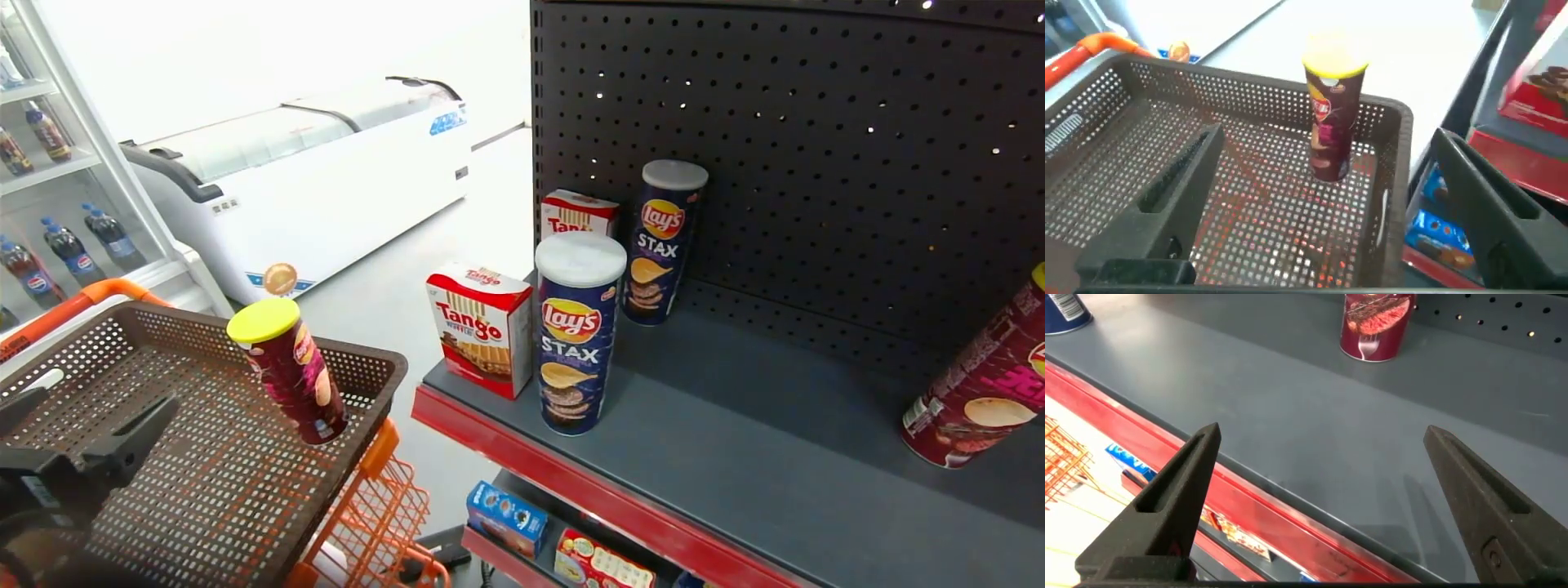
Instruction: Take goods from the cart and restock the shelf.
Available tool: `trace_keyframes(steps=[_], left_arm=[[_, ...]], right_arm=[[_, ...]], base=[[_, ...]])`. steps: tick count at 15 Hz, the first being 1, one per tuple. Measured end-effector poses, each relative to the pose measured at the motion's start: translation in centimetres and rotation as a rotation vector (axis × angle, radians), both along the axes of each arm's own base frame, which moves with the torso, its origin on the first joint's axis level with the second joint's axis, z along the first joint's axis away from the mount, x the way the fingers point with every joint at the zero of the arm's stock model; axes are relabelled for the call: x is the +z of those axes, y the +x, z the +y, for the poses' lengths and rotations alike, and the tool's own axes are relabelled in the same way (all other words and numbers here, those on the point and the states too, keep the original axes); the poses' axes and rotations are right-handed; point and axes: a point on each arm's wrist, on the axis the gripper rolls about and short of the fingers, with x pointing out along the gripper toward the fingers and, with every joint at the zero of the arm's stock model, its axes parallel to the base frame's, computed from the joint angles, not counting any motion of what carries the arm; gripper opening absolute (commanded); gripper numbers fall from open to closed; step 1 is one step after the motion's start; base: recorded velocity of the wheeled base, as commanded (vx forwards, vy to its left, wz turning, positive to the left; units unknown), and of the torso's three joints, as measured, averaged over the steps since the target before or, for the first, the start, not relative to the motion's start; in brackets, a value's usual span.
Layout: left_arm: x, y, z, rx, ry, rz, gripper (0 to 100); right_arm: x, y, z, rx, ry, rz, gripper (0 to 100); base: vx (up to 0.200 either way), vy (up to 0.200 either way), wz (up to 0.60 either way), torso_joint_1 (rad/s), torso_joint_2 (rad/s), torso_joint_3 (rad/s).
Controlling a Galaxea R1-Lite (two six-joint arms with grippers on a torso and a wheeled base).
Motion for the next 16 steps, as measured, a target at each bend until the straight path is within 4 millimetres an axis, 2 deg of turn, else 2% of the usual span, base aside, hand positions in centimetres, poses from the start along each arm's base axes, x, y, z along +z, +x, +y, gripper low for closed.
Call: trace_keyframes(steps=[4,10,14,16], left_arm=[[-2.5,5.0,0.0,0.058,0.013,0.039,100],[-6.1,10.6,0.1,0.063,0.013,0.110,100],[-7.4,14.8,0.6,0.077,0.005,0.119,100],[-7.9,16.2,0.8,0.084,0.005,0.124,100]], right_arm=[[0.0,0.0,0.0,0.001,0.000,0.000,100],[0.0,0.0,0.0,0.000,0.000,0.000,100],[0.0,0.0,0.0,0.001,0.000,0.000,100],[0.0,0.0,0.0,0.000,0.000,0.000,100]], base=[[0.000,0.000,0.00,0.000,0.00,0.000],[0.000,0.000,0.00,0.000,0.00,0.000],[0.000,0.000,0.00,0.000,0.00,0.000],[0.000,0.000,0.00,0.000,0.00,0.000]])
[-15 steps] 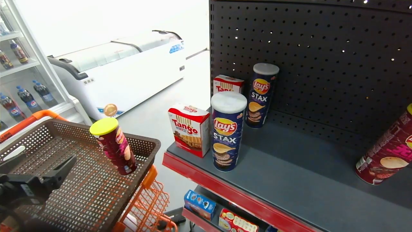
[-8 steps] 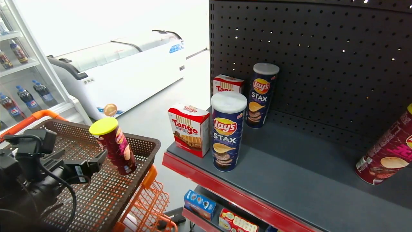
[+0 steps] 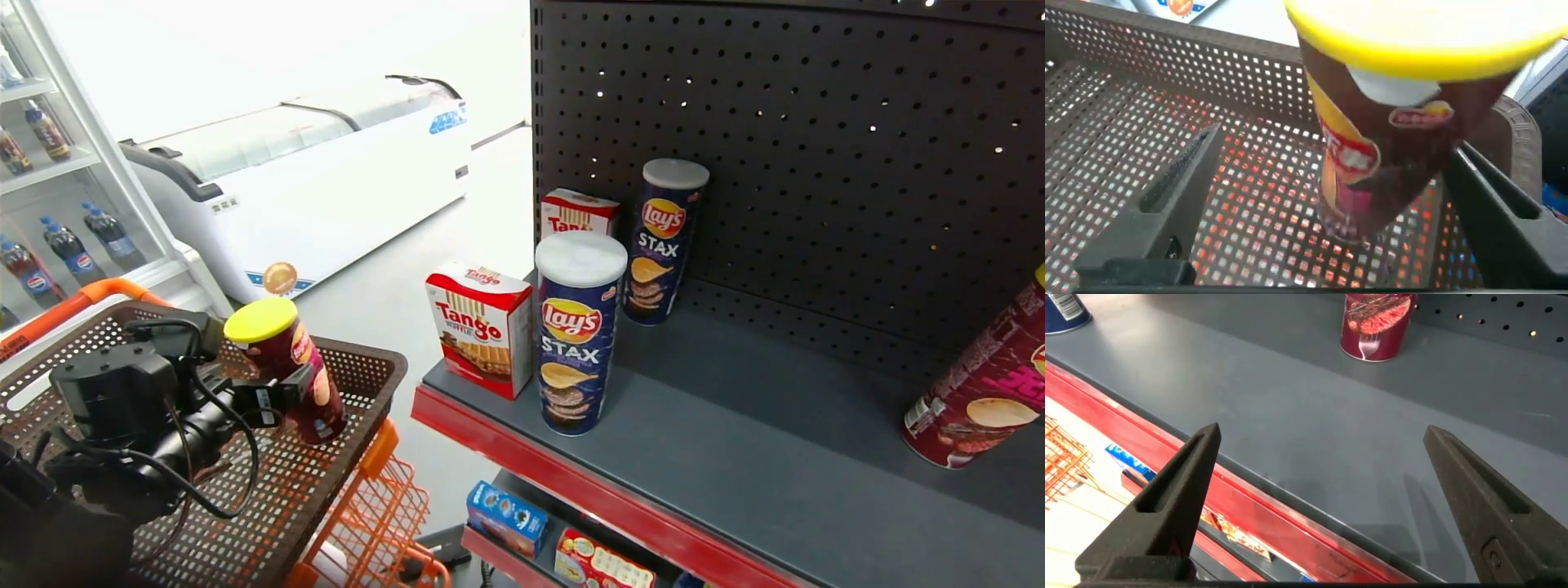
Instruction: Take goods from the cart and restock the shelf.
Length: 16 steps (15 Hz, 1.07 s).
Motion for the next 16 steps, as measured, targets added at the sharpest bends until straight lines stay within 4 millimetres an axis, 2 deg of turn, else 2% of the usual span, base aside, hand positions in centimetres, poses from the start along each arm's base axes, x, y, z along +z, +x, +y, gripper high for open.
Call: trace_keyframes(steps=[4,5,8,12,14,16], left_arm=[[-1.0,2.9,0.4,0.009,-0.003,-0.015,100],[-1.2,3.3,0.4,0.010,-0.010,-0.027,0],[-2.1,4.5,0.4,0.009,-0.016,-0.017,0],[-2.7,4.9,-0.1,-0.004,-0.014,-0.009,0],[-2.4,4.7,-0.4,-0.014,-0.014,-0.008,0],[-1.0,4.2,-1.1,-0.041,-0.016,-0.043,0]], right_arm=[[0.0,0.0,0.0,0.000,0.000,0.000,100],[0.0,0.0,0.0,0.000,0.000,0.000,100],[0.0,0.0,0.0,0.001,0.000,0.000,100],[0.0,0.0,0.0,0.001,0.000,0.000,100],[0.0,0.0,0.0,0.000,0.000,0.000,100],[0.0,0.0,0.0,0.000,0.000,0.000,100]], base=[[0.000,0.000,0.00,0.000,0.00,0.000],[0.000,0.000,0.00,0.000,0.00,0.000],[0.000,0.000,0.00,0.000,0.00,0.000],[0.000,0.000,0.00,0.000,0.00,0.000],[0.000,0.000,0.00,0.000,0.00,0.000],[0.000,0.000,0.00,0.000,0.00,0.000]])
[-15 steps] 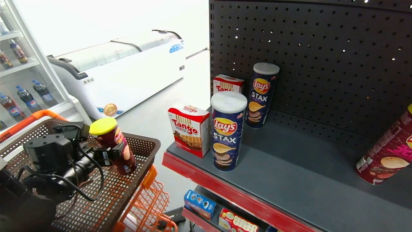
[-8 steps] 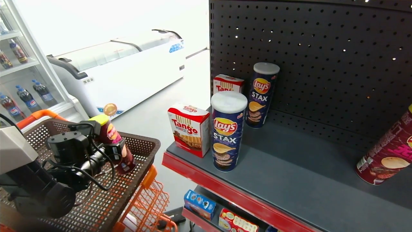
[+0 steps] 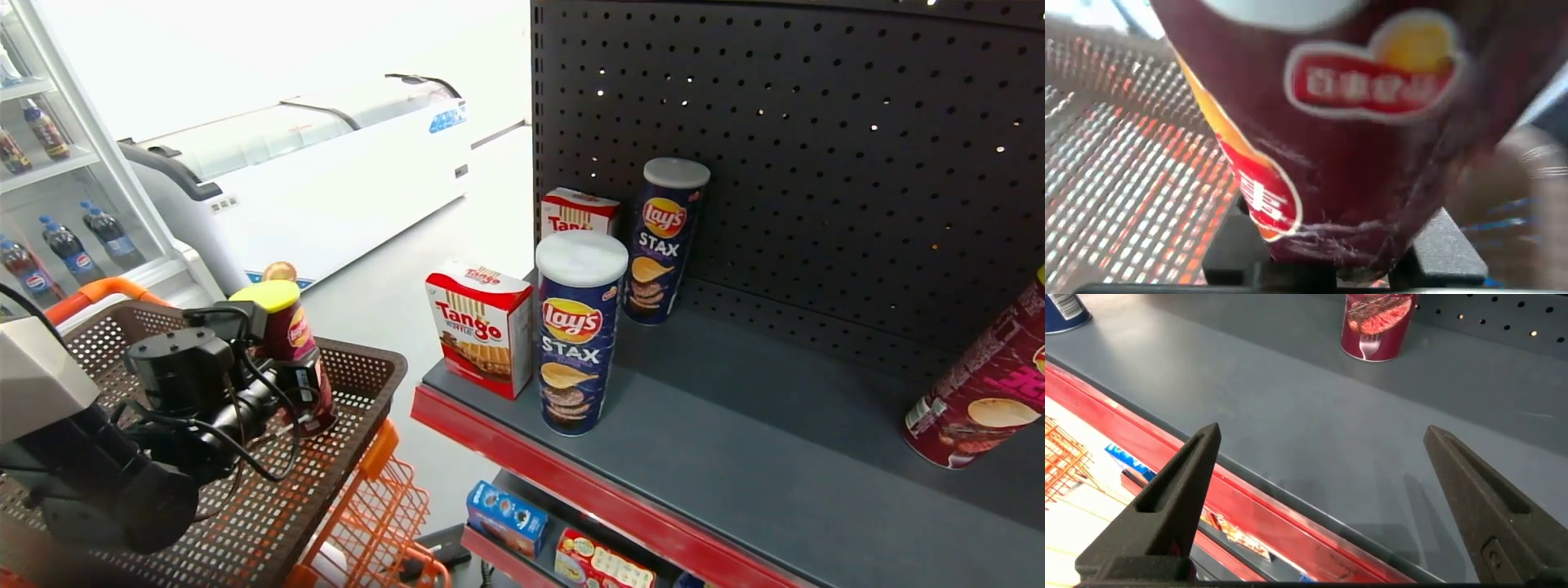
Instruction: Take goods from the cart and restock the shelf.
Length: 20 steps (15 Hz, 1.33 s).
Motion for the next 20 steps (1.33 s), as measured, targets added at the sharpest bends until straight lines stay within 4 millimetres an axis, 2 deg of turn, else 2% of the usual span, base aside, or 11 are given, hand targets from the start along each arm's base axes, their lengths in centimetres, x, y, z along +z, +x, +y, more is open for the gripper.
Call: trace_keyframes(steps=[4,10,12,16,20], left_arm=[[3.8,-2.6,-1.9,-0.063,0.002,-0.087,0],[9.2,-8.7,-4.2,-0.172,0.033,-0.176,0],[10.6,-11.0,-5.8,-0.299,0.026,-0.231,0],[12.0,-14.6,-8.2,-0.504,0.003,-0.302,0],[11.8,-17.6,-9.4,-0.642,0.031,-0.256,0]], right_arm=[[0.0,0.0,0.0,0.001,0.000,0.000,100],[0.0,0.0,0.0,0.000,0.000,0.000,100],[0.0,0.0,0.0,0.001,0.000,0.000,100],[0.0,0.0,0.0,0.000,0.000,0.000,100],[0.0,0.0,0.0,0.000,0.000,0.000,100]], base=[[0.000,0.000,0.00,0.000,0.00,0.000],[0.000,0.000,0.00,0.000,0.00,0.000],[0.000,0.000,0.00,0.000,0.00,0.000],[0.000,0.000,0.00,0.000,0.00,0.000],[0.000,0.000,0.00,0.000,0.00,0.000]])
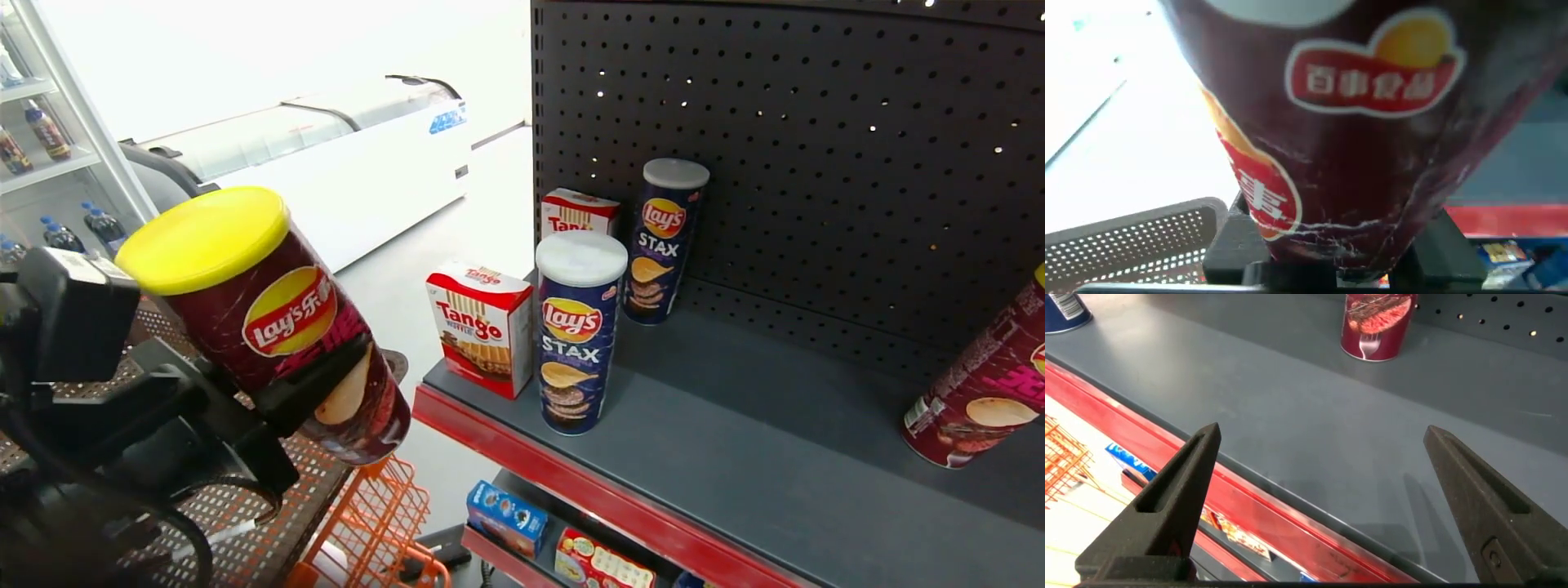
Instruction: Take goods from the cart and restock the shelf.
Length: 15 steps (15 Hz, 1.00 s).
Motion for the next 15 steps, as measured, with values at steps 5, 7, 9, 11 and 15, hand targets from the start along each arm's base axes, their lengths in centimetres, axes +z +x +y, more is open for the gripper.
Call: trace_keyframes(steps=[5,7,9,11,15], left_arm=[[-0.4,-2.3,-0.5,-0.147,0.047,0.064,0],[-0.4,-2.8,-1.0,-0.256,0.049,0.059,0],[-0.5,-3.0,-1.4,-0.346,0.058,0.063,0],[-0.9,-3.0,-1.7,-0.411,0.069,0.078,0],[-1.9,-3.2,-1.8,-0.497,0.091,0.117,0]], right_arm=[[0.0,0.0,0.0,0.001,0.000,0.000,100],[0.0,0.0,0.0,0.001,0.000,0.000,100],[0.0,0.0,0.0,0.000,0.000,0.000,100],[0.0,0.0,0.0,0.000,0.000,0.000,100],[0.0,0.0,0.0,0.001,0.000,0.000,100]], base=[[0.000,0.000,0.00,0.000,0.00,0.000],[0.000,0.000,0.00,0.000,0.00,0.000],[0.000,0.000,0.00,0.000,0.00,0.000],[0.000,0.000,0.00,0.000,0.00,0.000],[0.000,0.000,0.00,0.000,0.00,0.000]])
